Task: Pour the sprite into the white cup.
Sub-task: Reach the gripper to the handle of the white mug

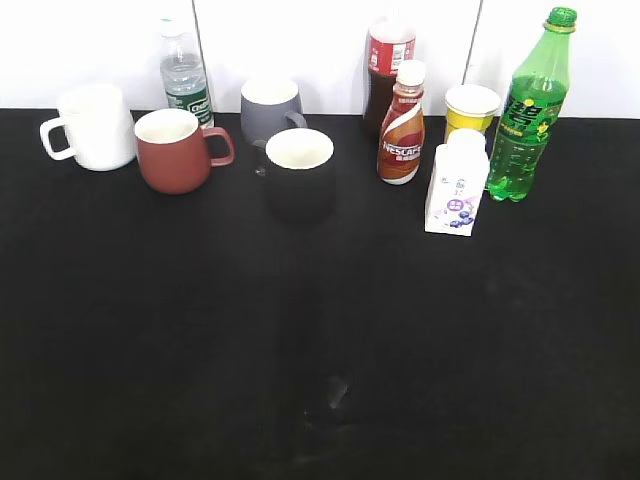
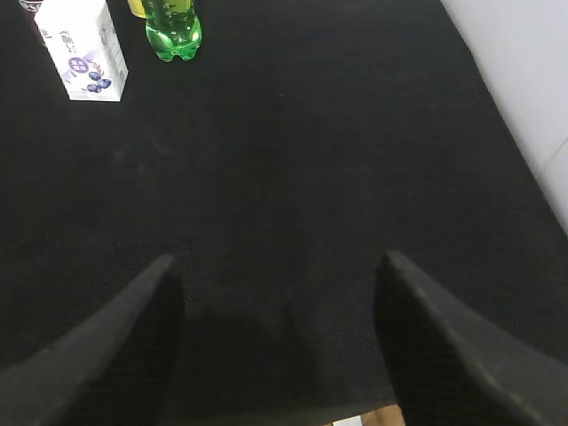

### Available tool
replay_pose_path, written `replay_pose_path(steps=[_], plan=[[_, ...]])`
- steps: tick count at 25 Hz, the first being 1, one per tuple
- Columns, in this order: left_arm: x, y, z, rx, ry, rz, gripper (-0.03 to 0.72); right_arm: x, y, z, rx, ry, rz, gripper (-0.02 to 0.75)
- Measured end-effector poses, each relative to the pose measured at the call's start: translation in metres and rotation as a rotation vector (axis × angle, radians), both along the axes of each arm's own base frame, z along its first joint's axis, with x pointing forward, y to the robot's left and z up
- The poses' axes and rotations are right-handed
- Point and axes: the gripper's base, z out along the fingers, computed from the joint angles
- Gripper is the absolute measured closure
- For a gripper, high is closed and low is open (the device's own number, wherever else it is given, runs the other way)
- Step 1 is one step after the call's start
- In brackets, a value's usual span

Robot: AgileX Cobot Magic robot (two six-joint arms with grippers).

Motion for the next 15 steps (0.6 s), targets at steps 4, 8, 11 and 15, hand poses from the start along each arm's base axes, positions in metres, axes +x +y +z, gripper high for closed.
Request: replay_pose_path(steps=[4,8,11,15], plan=[[0.0,0.0,0.0,0.0,0.0,0.0,0.09,0.0,0.0,0.0,0.0,0.0,0.0,0.234],[-0.001,0.0,0.004,0.0,-0.027,0.0,0.104,0.0,0.0,0.0,0.0,0.0,0.0,0.233],[0.018,0.0,0.038,0.009,-0.303,-0.001,0.104,0.0,0.0,0.0,0.0,0.0,0.0,0.233],[0.11,-0.004,0.051,0.026,-0.448,-0.022,0.104,0.0,0.0,0.0,0.0,0.0,0.0,0.233]])
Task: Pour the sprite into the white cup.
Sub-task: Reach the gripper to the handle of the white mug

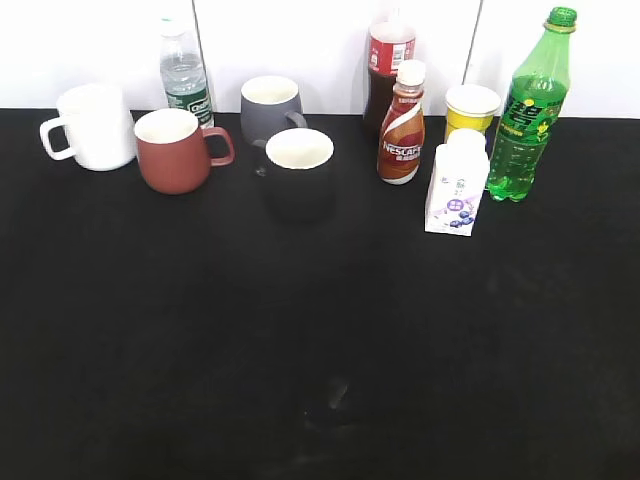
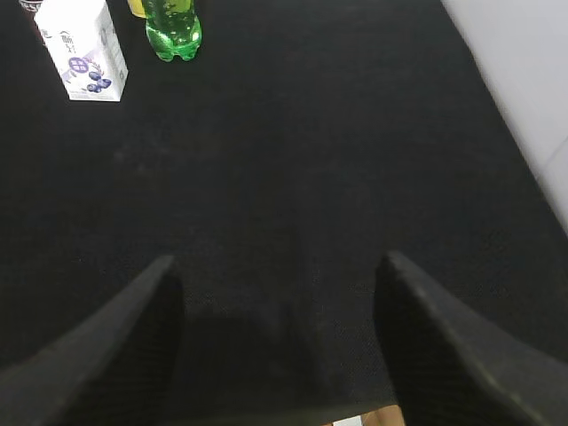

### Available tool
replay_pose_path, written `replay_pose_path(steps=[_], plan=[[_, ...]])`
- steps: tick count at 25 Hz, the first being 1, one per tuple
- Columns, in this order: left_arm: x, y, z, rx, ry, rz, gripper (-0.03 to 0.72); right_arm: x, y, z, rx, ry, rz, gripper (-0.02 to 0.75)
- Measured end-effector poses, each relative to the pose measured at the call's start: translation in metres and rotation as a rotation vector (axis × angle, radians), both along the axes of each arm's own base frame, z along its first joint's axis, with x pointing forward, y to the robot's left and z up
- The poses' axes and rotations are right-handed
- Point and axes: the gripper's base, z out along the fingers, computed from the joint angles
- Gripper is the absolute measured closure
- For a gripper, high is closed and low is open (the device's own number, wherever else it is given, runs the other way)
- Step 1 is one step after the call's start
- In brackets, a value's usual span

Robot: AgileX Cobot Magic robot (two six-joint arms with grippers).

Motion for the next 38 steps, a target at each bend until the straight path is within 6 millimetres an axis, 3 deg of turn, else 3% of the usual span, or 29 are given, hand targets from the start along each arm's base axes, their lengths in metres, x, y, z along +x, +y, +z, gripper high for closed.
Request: replay_pose_path(steps=[1,3,6,9,13,18,25,33,38], plan=[[0.015,-0.001,-0.003,0.003,-0.009,-0.005,0.104,0.0,0.0,0.0,0.0,0.0,0.0,0.233],[0.088,-0.005,-0.045,0.006,0.066,-0.026,0.104,0.0,0.0,0.0,0.0,0.0,0.0,0.233],[0.152,-0.007,-0.108,-0.017,0.116,-0.036,0.104,0.0,0.0,0.0,0.0,0.0,0.0,0.233],[0.184,0.001,-0.173,-0.041,0.224,0.013,0.11,0.0,0.0,0.0,0.0,0.0,0.0,0.233],[0.24,0.034,-0.203,-0.046,0.22,0.098,0.115,0.0,0.0,0.0,0.0,0.0,0.0,0.233],[0.296,0.038,-0.242,-0.024,0.253,0.063,0.115,0.0,0.0,0.0,0.0,0.0,0.0,0.233],[0.348,0.045,-0.269,-0.019,0.274,0.071,0.12,0.0,0.0,0.0,0.0,0.0,0.0,0.234],[0.359,0.05,-0.272,-0.017,0.244,0.088,0.145,0.0,0.0,0.0,0.0,0.0,0.0,0.233],[0.375,0.054,-0.274,-0.028,0.232,0.108,0.16,0.0,0.0,0.0,0.0,0.0,0.0,0.233]])
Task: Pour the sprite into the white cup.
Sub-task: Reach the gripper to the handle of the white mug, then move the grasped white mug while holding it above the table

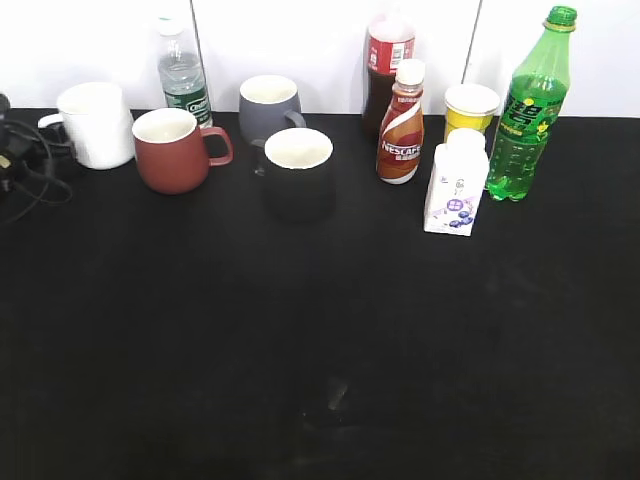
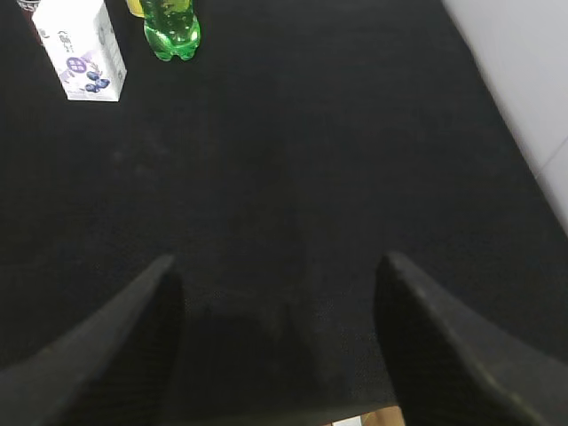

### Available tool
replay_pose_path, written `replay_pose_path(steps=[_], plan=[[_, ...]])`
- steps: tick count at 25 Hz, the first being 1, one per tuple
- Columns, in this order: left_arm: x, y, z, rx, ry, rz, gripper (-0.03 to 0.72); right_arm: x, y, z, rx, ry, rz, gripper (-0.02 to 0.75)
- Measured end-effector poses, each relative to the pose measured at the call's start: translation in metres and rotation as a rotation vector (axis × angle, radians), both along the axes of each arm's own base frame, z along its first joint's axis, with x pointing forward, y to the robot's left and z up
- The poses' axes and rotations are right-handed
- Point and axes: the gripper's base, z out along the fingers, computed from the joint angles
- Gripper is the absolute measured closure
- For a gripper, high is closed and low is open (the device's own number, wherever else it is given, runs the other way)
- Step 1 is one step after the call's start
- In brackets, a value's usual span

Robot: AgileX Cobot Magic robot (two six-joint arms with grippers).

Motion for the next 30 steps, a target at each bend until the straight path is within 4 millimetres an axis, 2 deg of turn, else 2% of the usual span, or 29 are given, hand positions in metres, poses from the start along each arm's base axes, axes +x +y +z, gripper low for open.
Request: replay_pose_path(steps=[3,5,6,7,8,10,12,14,16,18,20,22,24,25,27,30], plan=[[0.014,0.002,-0.003,0.004,-0.022,-0.001,0.309,0.0,0.0,0.0,0.0,0.0,0.0,0.233],[0.023,0.003,-0.003,0.006,-0.033,-0.001,0.368,0.0,0.0,0.0,0.0,0.0,0.0,0.233],[0.023,0.001,-0.002,0.017,-0.033,-0.016,0.442,0.0,0.0,0.0,0.0,0.0,0.0,0.233],[0.023,0.0,-0.003,0.027,-0.03,-0.031,0.566,0.0,0.0,0.0,0.0,0.0,0.0,0.233],[0.024,-0.001,-0.003,0.033,-0.033,-0.039,0.627,0.0,0.0,0.0,0.0,0.0,0.0,0.233],[0.024,-0.001,-0.003,0.015,-0.034,-0.037,0.627,0.0,0.0,0.0,0.0,0.0,0.0,0.233],[0.019,0.0,0.006,0.0,-0.01,-0.021,0.627,0.0,0.0,0.0,0.0,0.0,0.0,0.233],[0.007,0.004,0.037,0.002,-0.024,-0.01,0.629,0.0,0.0,0.0,0.0,0.0,0.0,0.233],[-0.018,0.003,0.086,0.006,-0.076,-0.001,0.629,0.0,0.0,0.0,0.0,0.0,0.0,0.233],[-0.058,-0.003,0.124,0.009,-0.108,-0.005,0.63,0.0,0.0,0.0,0.0,0.0,0.0,0.233],[-0.103,-0.02,0.148,0.016,-0.137,-0.042,0.63,0.0,0.0,0.0,0.0,0.0,0.0,0.233],[-0.143,-0.044,0.157,0.024,-0.131,-0.114,0.63,0.0,0.0,0.006,-0.002,-0.044,0.002,0.233],[-0.174,-0.073,0.15,0.043,-0.112,-0.236,0.631,0.019,0.001,0.021,-0.016,-0.188,0.016,0.234],[-0.184,-0.087,0.144,0.051,-0.1,-0.301,0.631,0.039,0.003,0.019,-0.021,-0.231,0.031,0.234],[-0.196,-0.115,0.135,0.066,-0.071,-0.426,0.631,0.084,0.008,0.006,-0.027,-0.323,0.072,0.234],[-0.203,-0.141,0.138,0.063,-0.113,-0.531,0.632,0.152,0.016,-0.019,-0.017,-0.344,0.129,0.233]])
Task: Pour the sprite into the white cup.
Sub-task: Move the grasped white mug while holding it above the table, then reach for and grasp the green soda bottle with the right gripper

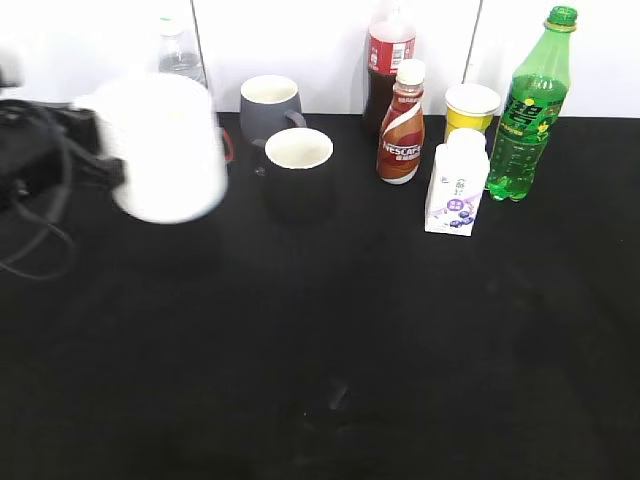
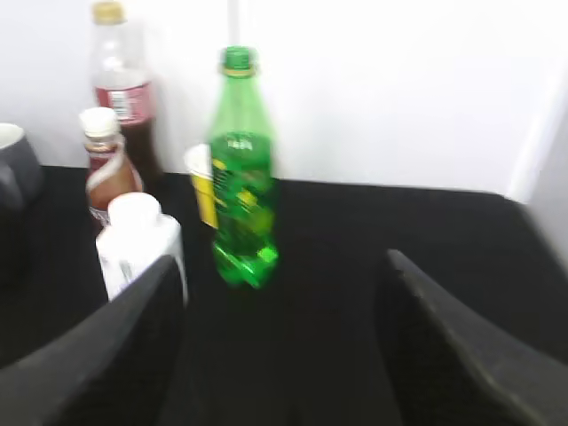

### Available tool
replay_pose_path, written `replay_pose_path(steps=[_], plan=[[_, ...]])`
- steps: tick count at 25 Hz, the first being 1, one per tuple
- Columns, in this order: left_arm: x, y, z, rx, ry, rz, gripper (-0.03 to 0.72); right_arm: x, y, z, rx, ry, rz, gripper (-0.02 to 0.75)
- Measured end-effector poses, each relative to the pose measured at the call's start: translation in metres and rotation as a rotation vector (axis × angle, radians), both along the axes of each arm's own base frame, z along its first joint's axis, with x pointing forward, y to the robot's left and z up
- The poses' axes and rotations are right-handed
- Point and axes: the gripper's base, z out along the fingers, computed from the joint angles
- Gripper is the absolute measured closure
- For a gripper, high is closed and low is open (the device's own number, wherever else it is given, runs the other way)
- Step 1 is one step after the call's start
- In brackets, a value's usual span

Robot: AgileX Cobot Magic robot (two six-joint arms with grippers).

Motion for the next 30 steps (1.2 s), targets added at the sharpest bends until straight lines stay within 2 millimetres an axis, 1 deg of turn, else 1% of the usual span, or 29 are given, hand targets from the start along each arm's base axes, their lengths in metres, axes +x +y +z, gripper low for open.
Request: replay_pose_path(steps=[1,2,3,4,5,6,7,8,10,12,14,17,21,23,25,27,29,30], plan=[[-0.001,-0.002,0.0,0.004,-0.001,-0.012,0.632,0.021,0.003,-0.008,0.009,-0.022,0.018,0.233],[-0.001,-0.002,0.0,0.005,-0.001,-0.012,0.632,0.043,0.005,-0.026,0.019,0.002,0.033,0.233],[-0.001,-0.002,0.0,0.004,-0.001,-0.011,0.632,0.06,0.007,-0.039,0.036,-0.035,0.049,0.232],[-0.001,-0.002,0.0,0.004,-0.001,-0.012,0.632,0.075,0.009,-0.055,0.053,-0.061,0.062,0.224],[-0.001,-0.002,0.0,0.004,-0.001,-0.012,0.632,0.088,0.01,-0.075,0.112,-0.054,0.066,0.22],[-0.001,-0.002,0.0,0.004,-0.001,-0.011,0.632,0.101,0.011,-0.091,0.159,-0.023,0.063,0.22],[-0.001,-0.002,0.0,0.004,-0.001,-0.012,0.633,0.115,0.013,-0.108,0.164,0.025,0.069,0.219],[-0.001,-0.002,0.0,0.004,-0.001,-0.012,0.632,0.127,0.014,-0.118,0.155,0.051,0.085,0.218],[-0.001,-0.002,0.0,0.004,-0.001,-0.011,0.632,0.157,0.017,-0.131,0.101,0.081,0.121,0.216],[-0.001,-0.002,0.0,0.004,-0.001,-0.011,0.632,0.19,0.015,-0.138,0.021,0.103,0.163,0.215],[-0.001,-0.002,0.0,0.004,-0.001,-0.011,0.632,0.213,0.011,-0.142,-0.004,0.104,0.162,0.209],[-0.001,-0.002,0.0,0.004,-0.001,-0.011,0.632,0.236,0.011,-0.158,-0.004,0.112,0.16,0.101],[-0.001,-0.002,0.0,0.004,-0.001,-0.011,0.633,0.262,0.011,-0.18,0.019,0.111,0.16,0.088],[-0.001,-0.002,0.0,0.004,-0.001,-0.011,0.633,0.273,0.012,-0.186,0.019,0.102,0.165,0.088],[-0.001,-0.002,0.0,0.004,-0.001,-0.011,0.633,0.281,0.013,-0.189,0.009,0.093,0.182,0.116],[-0.001,-0.002,0.0,0.004,-0.001,-0.012,0.633,0.284,0.017,-0.197,-0.015,0.106,0.231,0.186],[-0.001,-0.002,0.0,0.004,-0.001,-0.012,0.633,0.284,0.018,-0.197,-0.023,0.104,0.243,0.276],[-0.001,-0.002,0.0,0.004,-0.001,-0.012,0.633,0.285,0.018,-0.196,-0.029,0.102,0.244,0.299]])
